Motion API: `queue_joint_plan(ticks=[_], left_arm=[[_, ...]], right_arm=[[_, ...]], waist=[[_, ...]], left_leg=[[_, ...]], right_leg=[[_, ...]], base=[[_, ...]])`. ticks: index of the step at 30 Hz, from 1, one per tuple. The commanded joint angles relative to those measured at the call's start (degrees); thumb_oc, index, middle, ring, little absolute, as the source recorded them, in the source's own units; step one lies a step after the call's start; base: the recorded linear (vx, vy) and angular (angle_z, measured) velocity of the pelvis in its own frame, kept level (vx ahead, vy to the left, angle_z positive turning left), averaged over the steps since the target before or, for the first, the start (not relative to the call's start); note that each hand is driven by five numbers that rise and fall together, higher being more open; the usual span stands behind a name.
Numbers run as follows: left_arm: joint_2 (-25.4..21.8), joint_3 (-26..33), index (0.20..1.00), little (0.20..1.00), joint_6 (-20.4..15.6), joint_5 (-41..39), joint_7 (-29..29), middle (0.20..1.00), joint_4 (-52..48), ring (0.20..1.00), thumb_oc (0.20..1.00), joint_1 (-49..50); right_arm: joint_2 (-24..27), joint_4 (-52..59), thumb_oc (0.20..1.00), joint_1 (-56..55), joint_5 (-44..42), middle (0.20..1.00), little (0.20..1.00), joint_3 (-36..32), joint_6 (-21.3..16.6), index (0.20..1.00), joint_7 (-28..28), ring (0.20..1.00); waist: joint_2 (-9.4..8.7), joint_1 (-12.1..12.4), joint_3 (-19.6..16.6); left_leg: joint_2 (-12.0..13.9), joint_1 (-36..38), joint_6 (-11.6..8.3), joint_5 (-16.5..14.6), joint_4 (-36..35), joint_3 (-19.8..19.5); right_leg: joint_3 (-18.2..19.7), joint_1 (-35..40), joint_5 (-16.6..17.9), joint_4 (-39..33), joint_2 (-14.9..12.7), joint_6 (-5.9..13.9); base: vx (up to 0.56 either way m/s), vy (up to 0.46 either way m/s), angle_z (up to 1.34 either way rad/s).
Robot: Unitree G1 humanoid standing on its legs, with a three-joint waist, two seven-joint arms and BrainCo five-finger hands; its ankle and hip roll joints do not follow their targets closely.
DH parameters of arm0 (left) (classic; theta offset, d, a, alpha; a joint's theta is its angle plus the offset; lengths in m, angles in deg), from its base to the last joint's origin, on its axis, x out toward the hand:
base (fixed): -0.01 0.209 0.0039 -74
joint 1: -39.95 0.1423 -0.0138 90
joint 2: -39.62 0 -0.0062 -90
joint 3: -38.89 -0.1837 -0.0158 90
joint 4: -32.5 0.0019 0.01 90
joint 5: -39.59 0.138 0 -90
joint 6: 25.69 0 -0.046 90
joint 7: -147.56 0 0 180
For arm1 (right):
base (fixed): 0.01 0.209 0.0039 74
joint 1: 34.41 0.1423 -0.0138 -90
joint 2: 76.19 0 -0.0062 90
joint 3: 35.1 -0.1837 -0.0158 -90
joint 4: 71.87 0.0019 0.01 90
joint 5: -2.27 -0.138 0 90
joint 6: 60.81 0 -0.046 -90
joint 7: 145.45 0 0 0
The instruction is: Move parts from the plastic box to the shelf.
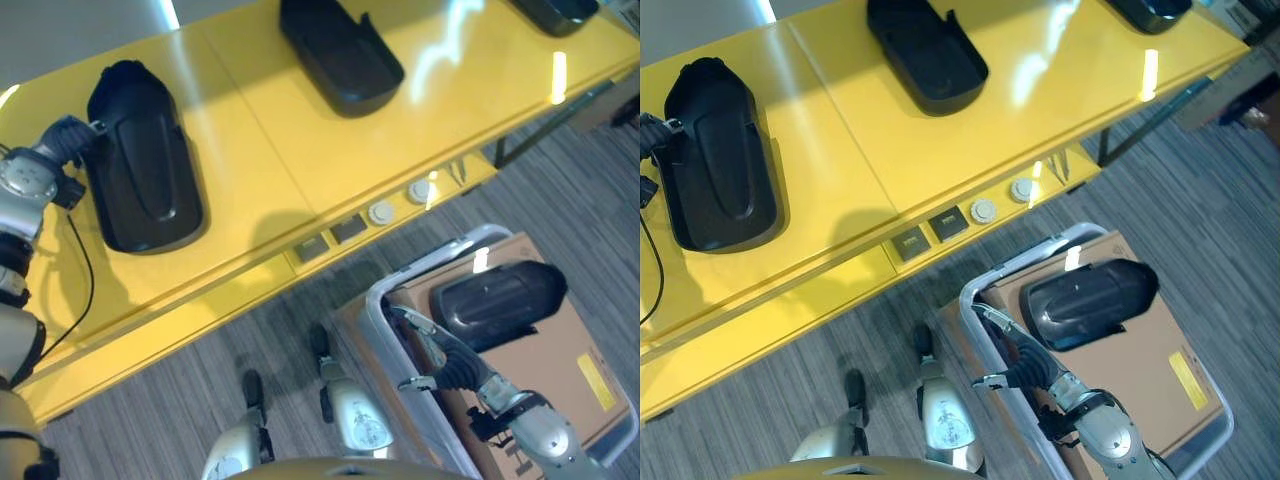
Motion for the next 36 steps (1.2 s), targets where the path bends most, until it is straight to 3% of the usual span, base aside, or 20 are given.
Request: queue_joint_plan(ticks=[1, 8, 15, 22, 33, 34, 35, 36], left_arm=[[-1.5, 3.7, 0.200, 0.200, -2.6, 1.2, -0.6, 0.200, 1.7, 0.200, 0.200, -3.5], [-0.3, 2.8, 0.200, 0.200, -2.2, 2.7, -2.7, 0.200, 5.0, 0.200, 0.200, -5.6], [1.0, 3.1, 0.200, 0.200, -1.5, 2.4, -4.1, 0.200, 6.6, 0.200, 0.200, -6.1], [4.2, 4.5, 0.200, 0.200, -1.8, -0.1, -4.9, 0.200, 1.5, 0.200, 0.200, -1.9], [4.8, 3.7, 0.200, 0.200, -1.8, -0.8, -4.7, 0.200, 0.8, 0.200, 0.200, -1.8], [5.3, 4.2, 0.479, 0.479, -1.1, 0.6, -5.5, 0.479, 3.3, 0.479, 0.479, -2.4], [5.6, 4.3, 1.000, 1.000, -1.1, 0.6, -5.6, 1.000, 3.8, 1.000, 1.000, -2.5], [5.6, 4.3, 1.000, 1.000, -1.1, 0.6, -5.6, 1.000, 3.8, 1.000, 1.000, -2.5]], right_arm=[[1.7, -5.7, 1.000, 1.0, 1.0, 1.000, 1.000, 3.3, -0.6, 1.000, 2.0, 1.000], [-3.5, -27.3, 1.000, 8.5, -0.1, 1.000, 1.000, 8.9, 3.2, 1.000, 1.3, 1.000], [-5.2, -30.4, 1.000, 11.8, -0.6, 1.000, 1.000, 11.3, 4.2, 1.000, 1.3, 1.000], [-5.3, -31.0, 1.000, 14.9, -0.6, 1.000, 1.000, 13.9, 4.7, 1.000, 1.0, 1.000], [-6.1, -32.5, 1.000, 15.2, -0.7, 1.000, 1.000, 14.3, 5.0, 1.000, 0.4, 1.000], [-6.3, -32.7, 1.000, 15.3, -0.7, 1.000, 1.000, 14.5, 5.1, 1.000, 0.4, 1.000], [-6.4, -32.9, 1.000, 15.3, -0.7, 1.000, 1.000, 14.6, 5.1, 1.000, 0.3, 1.000], [-6.4, -32.9, 1.000, 15.3, -0.7, 1.000, 1.000, 14.6, 5.1, 1.000, 0.3, 1.000]], waist=[[1.52, 0.5, -0.7], [2.36, 1.3, -0.8], [2.97, 2.3, -0.8], [3.53, 3.8, -0.4], [3.65, 4.3, 0.0], [3.71, 4.3, 0.0], [3.72, 4.3, 0.0], [3.72, 4.3, 0.0]], left_leg=[[5.7, -2.9, -2.91, 1.6, -0.5, -1.9], [5.3, -3.1, -2.76, 1.9, -0.5, -1.7], [5.2, -3.4, -2.74, 2.1, -0.5, -2.6], [5.4, -3.9, -3.03, 2.8, -0.5, -4.1], [5.7, -4.1, -3.11, 3.1, -0.5, -4.4], [5.7, -4.2, -3.07, 3.1, -0.5, -4.5], [5.7, -4.1, -3.05, 3.1, -0.5, -4.5], [5.7, -4.1, -3.05, 3.1, -0.5, -4.5]], right_leg=[[0.8, 6.3, -7.1, 0.2, -4.0, 6.89], [0.7, 6.4, -7.0, -0.1, -4.7, 6.96], [-0.2, 6.8, -7.1, -0.1, -4.8, 6.70], [-1.7, 7.6, -7.8, 0.0, -4.5, 6.12], [-2.1, 7.7, -7.8, 0.0, -4.3, 5.97], [-2.2, 7.7, -7.9, 0.0, -4.3, 5.98], [-2.2, 7.7, -7.9, 0.0, -4.3, 5.98], [-2.2, 7.7, -7.9, 0.0, -4.3, 5.98]], base=[[0.00, 0.014, -0.19], [-0.01, 0.010, -0.06], [0.00, -0.012, 0.04], [-0.01, -0.033, 0.10], [-0.01, -0.011, 0.04], [0.00, 0.000, 0.00], [0.00, 0.000, 0.00], [0.00, 0.000, 0.00]])
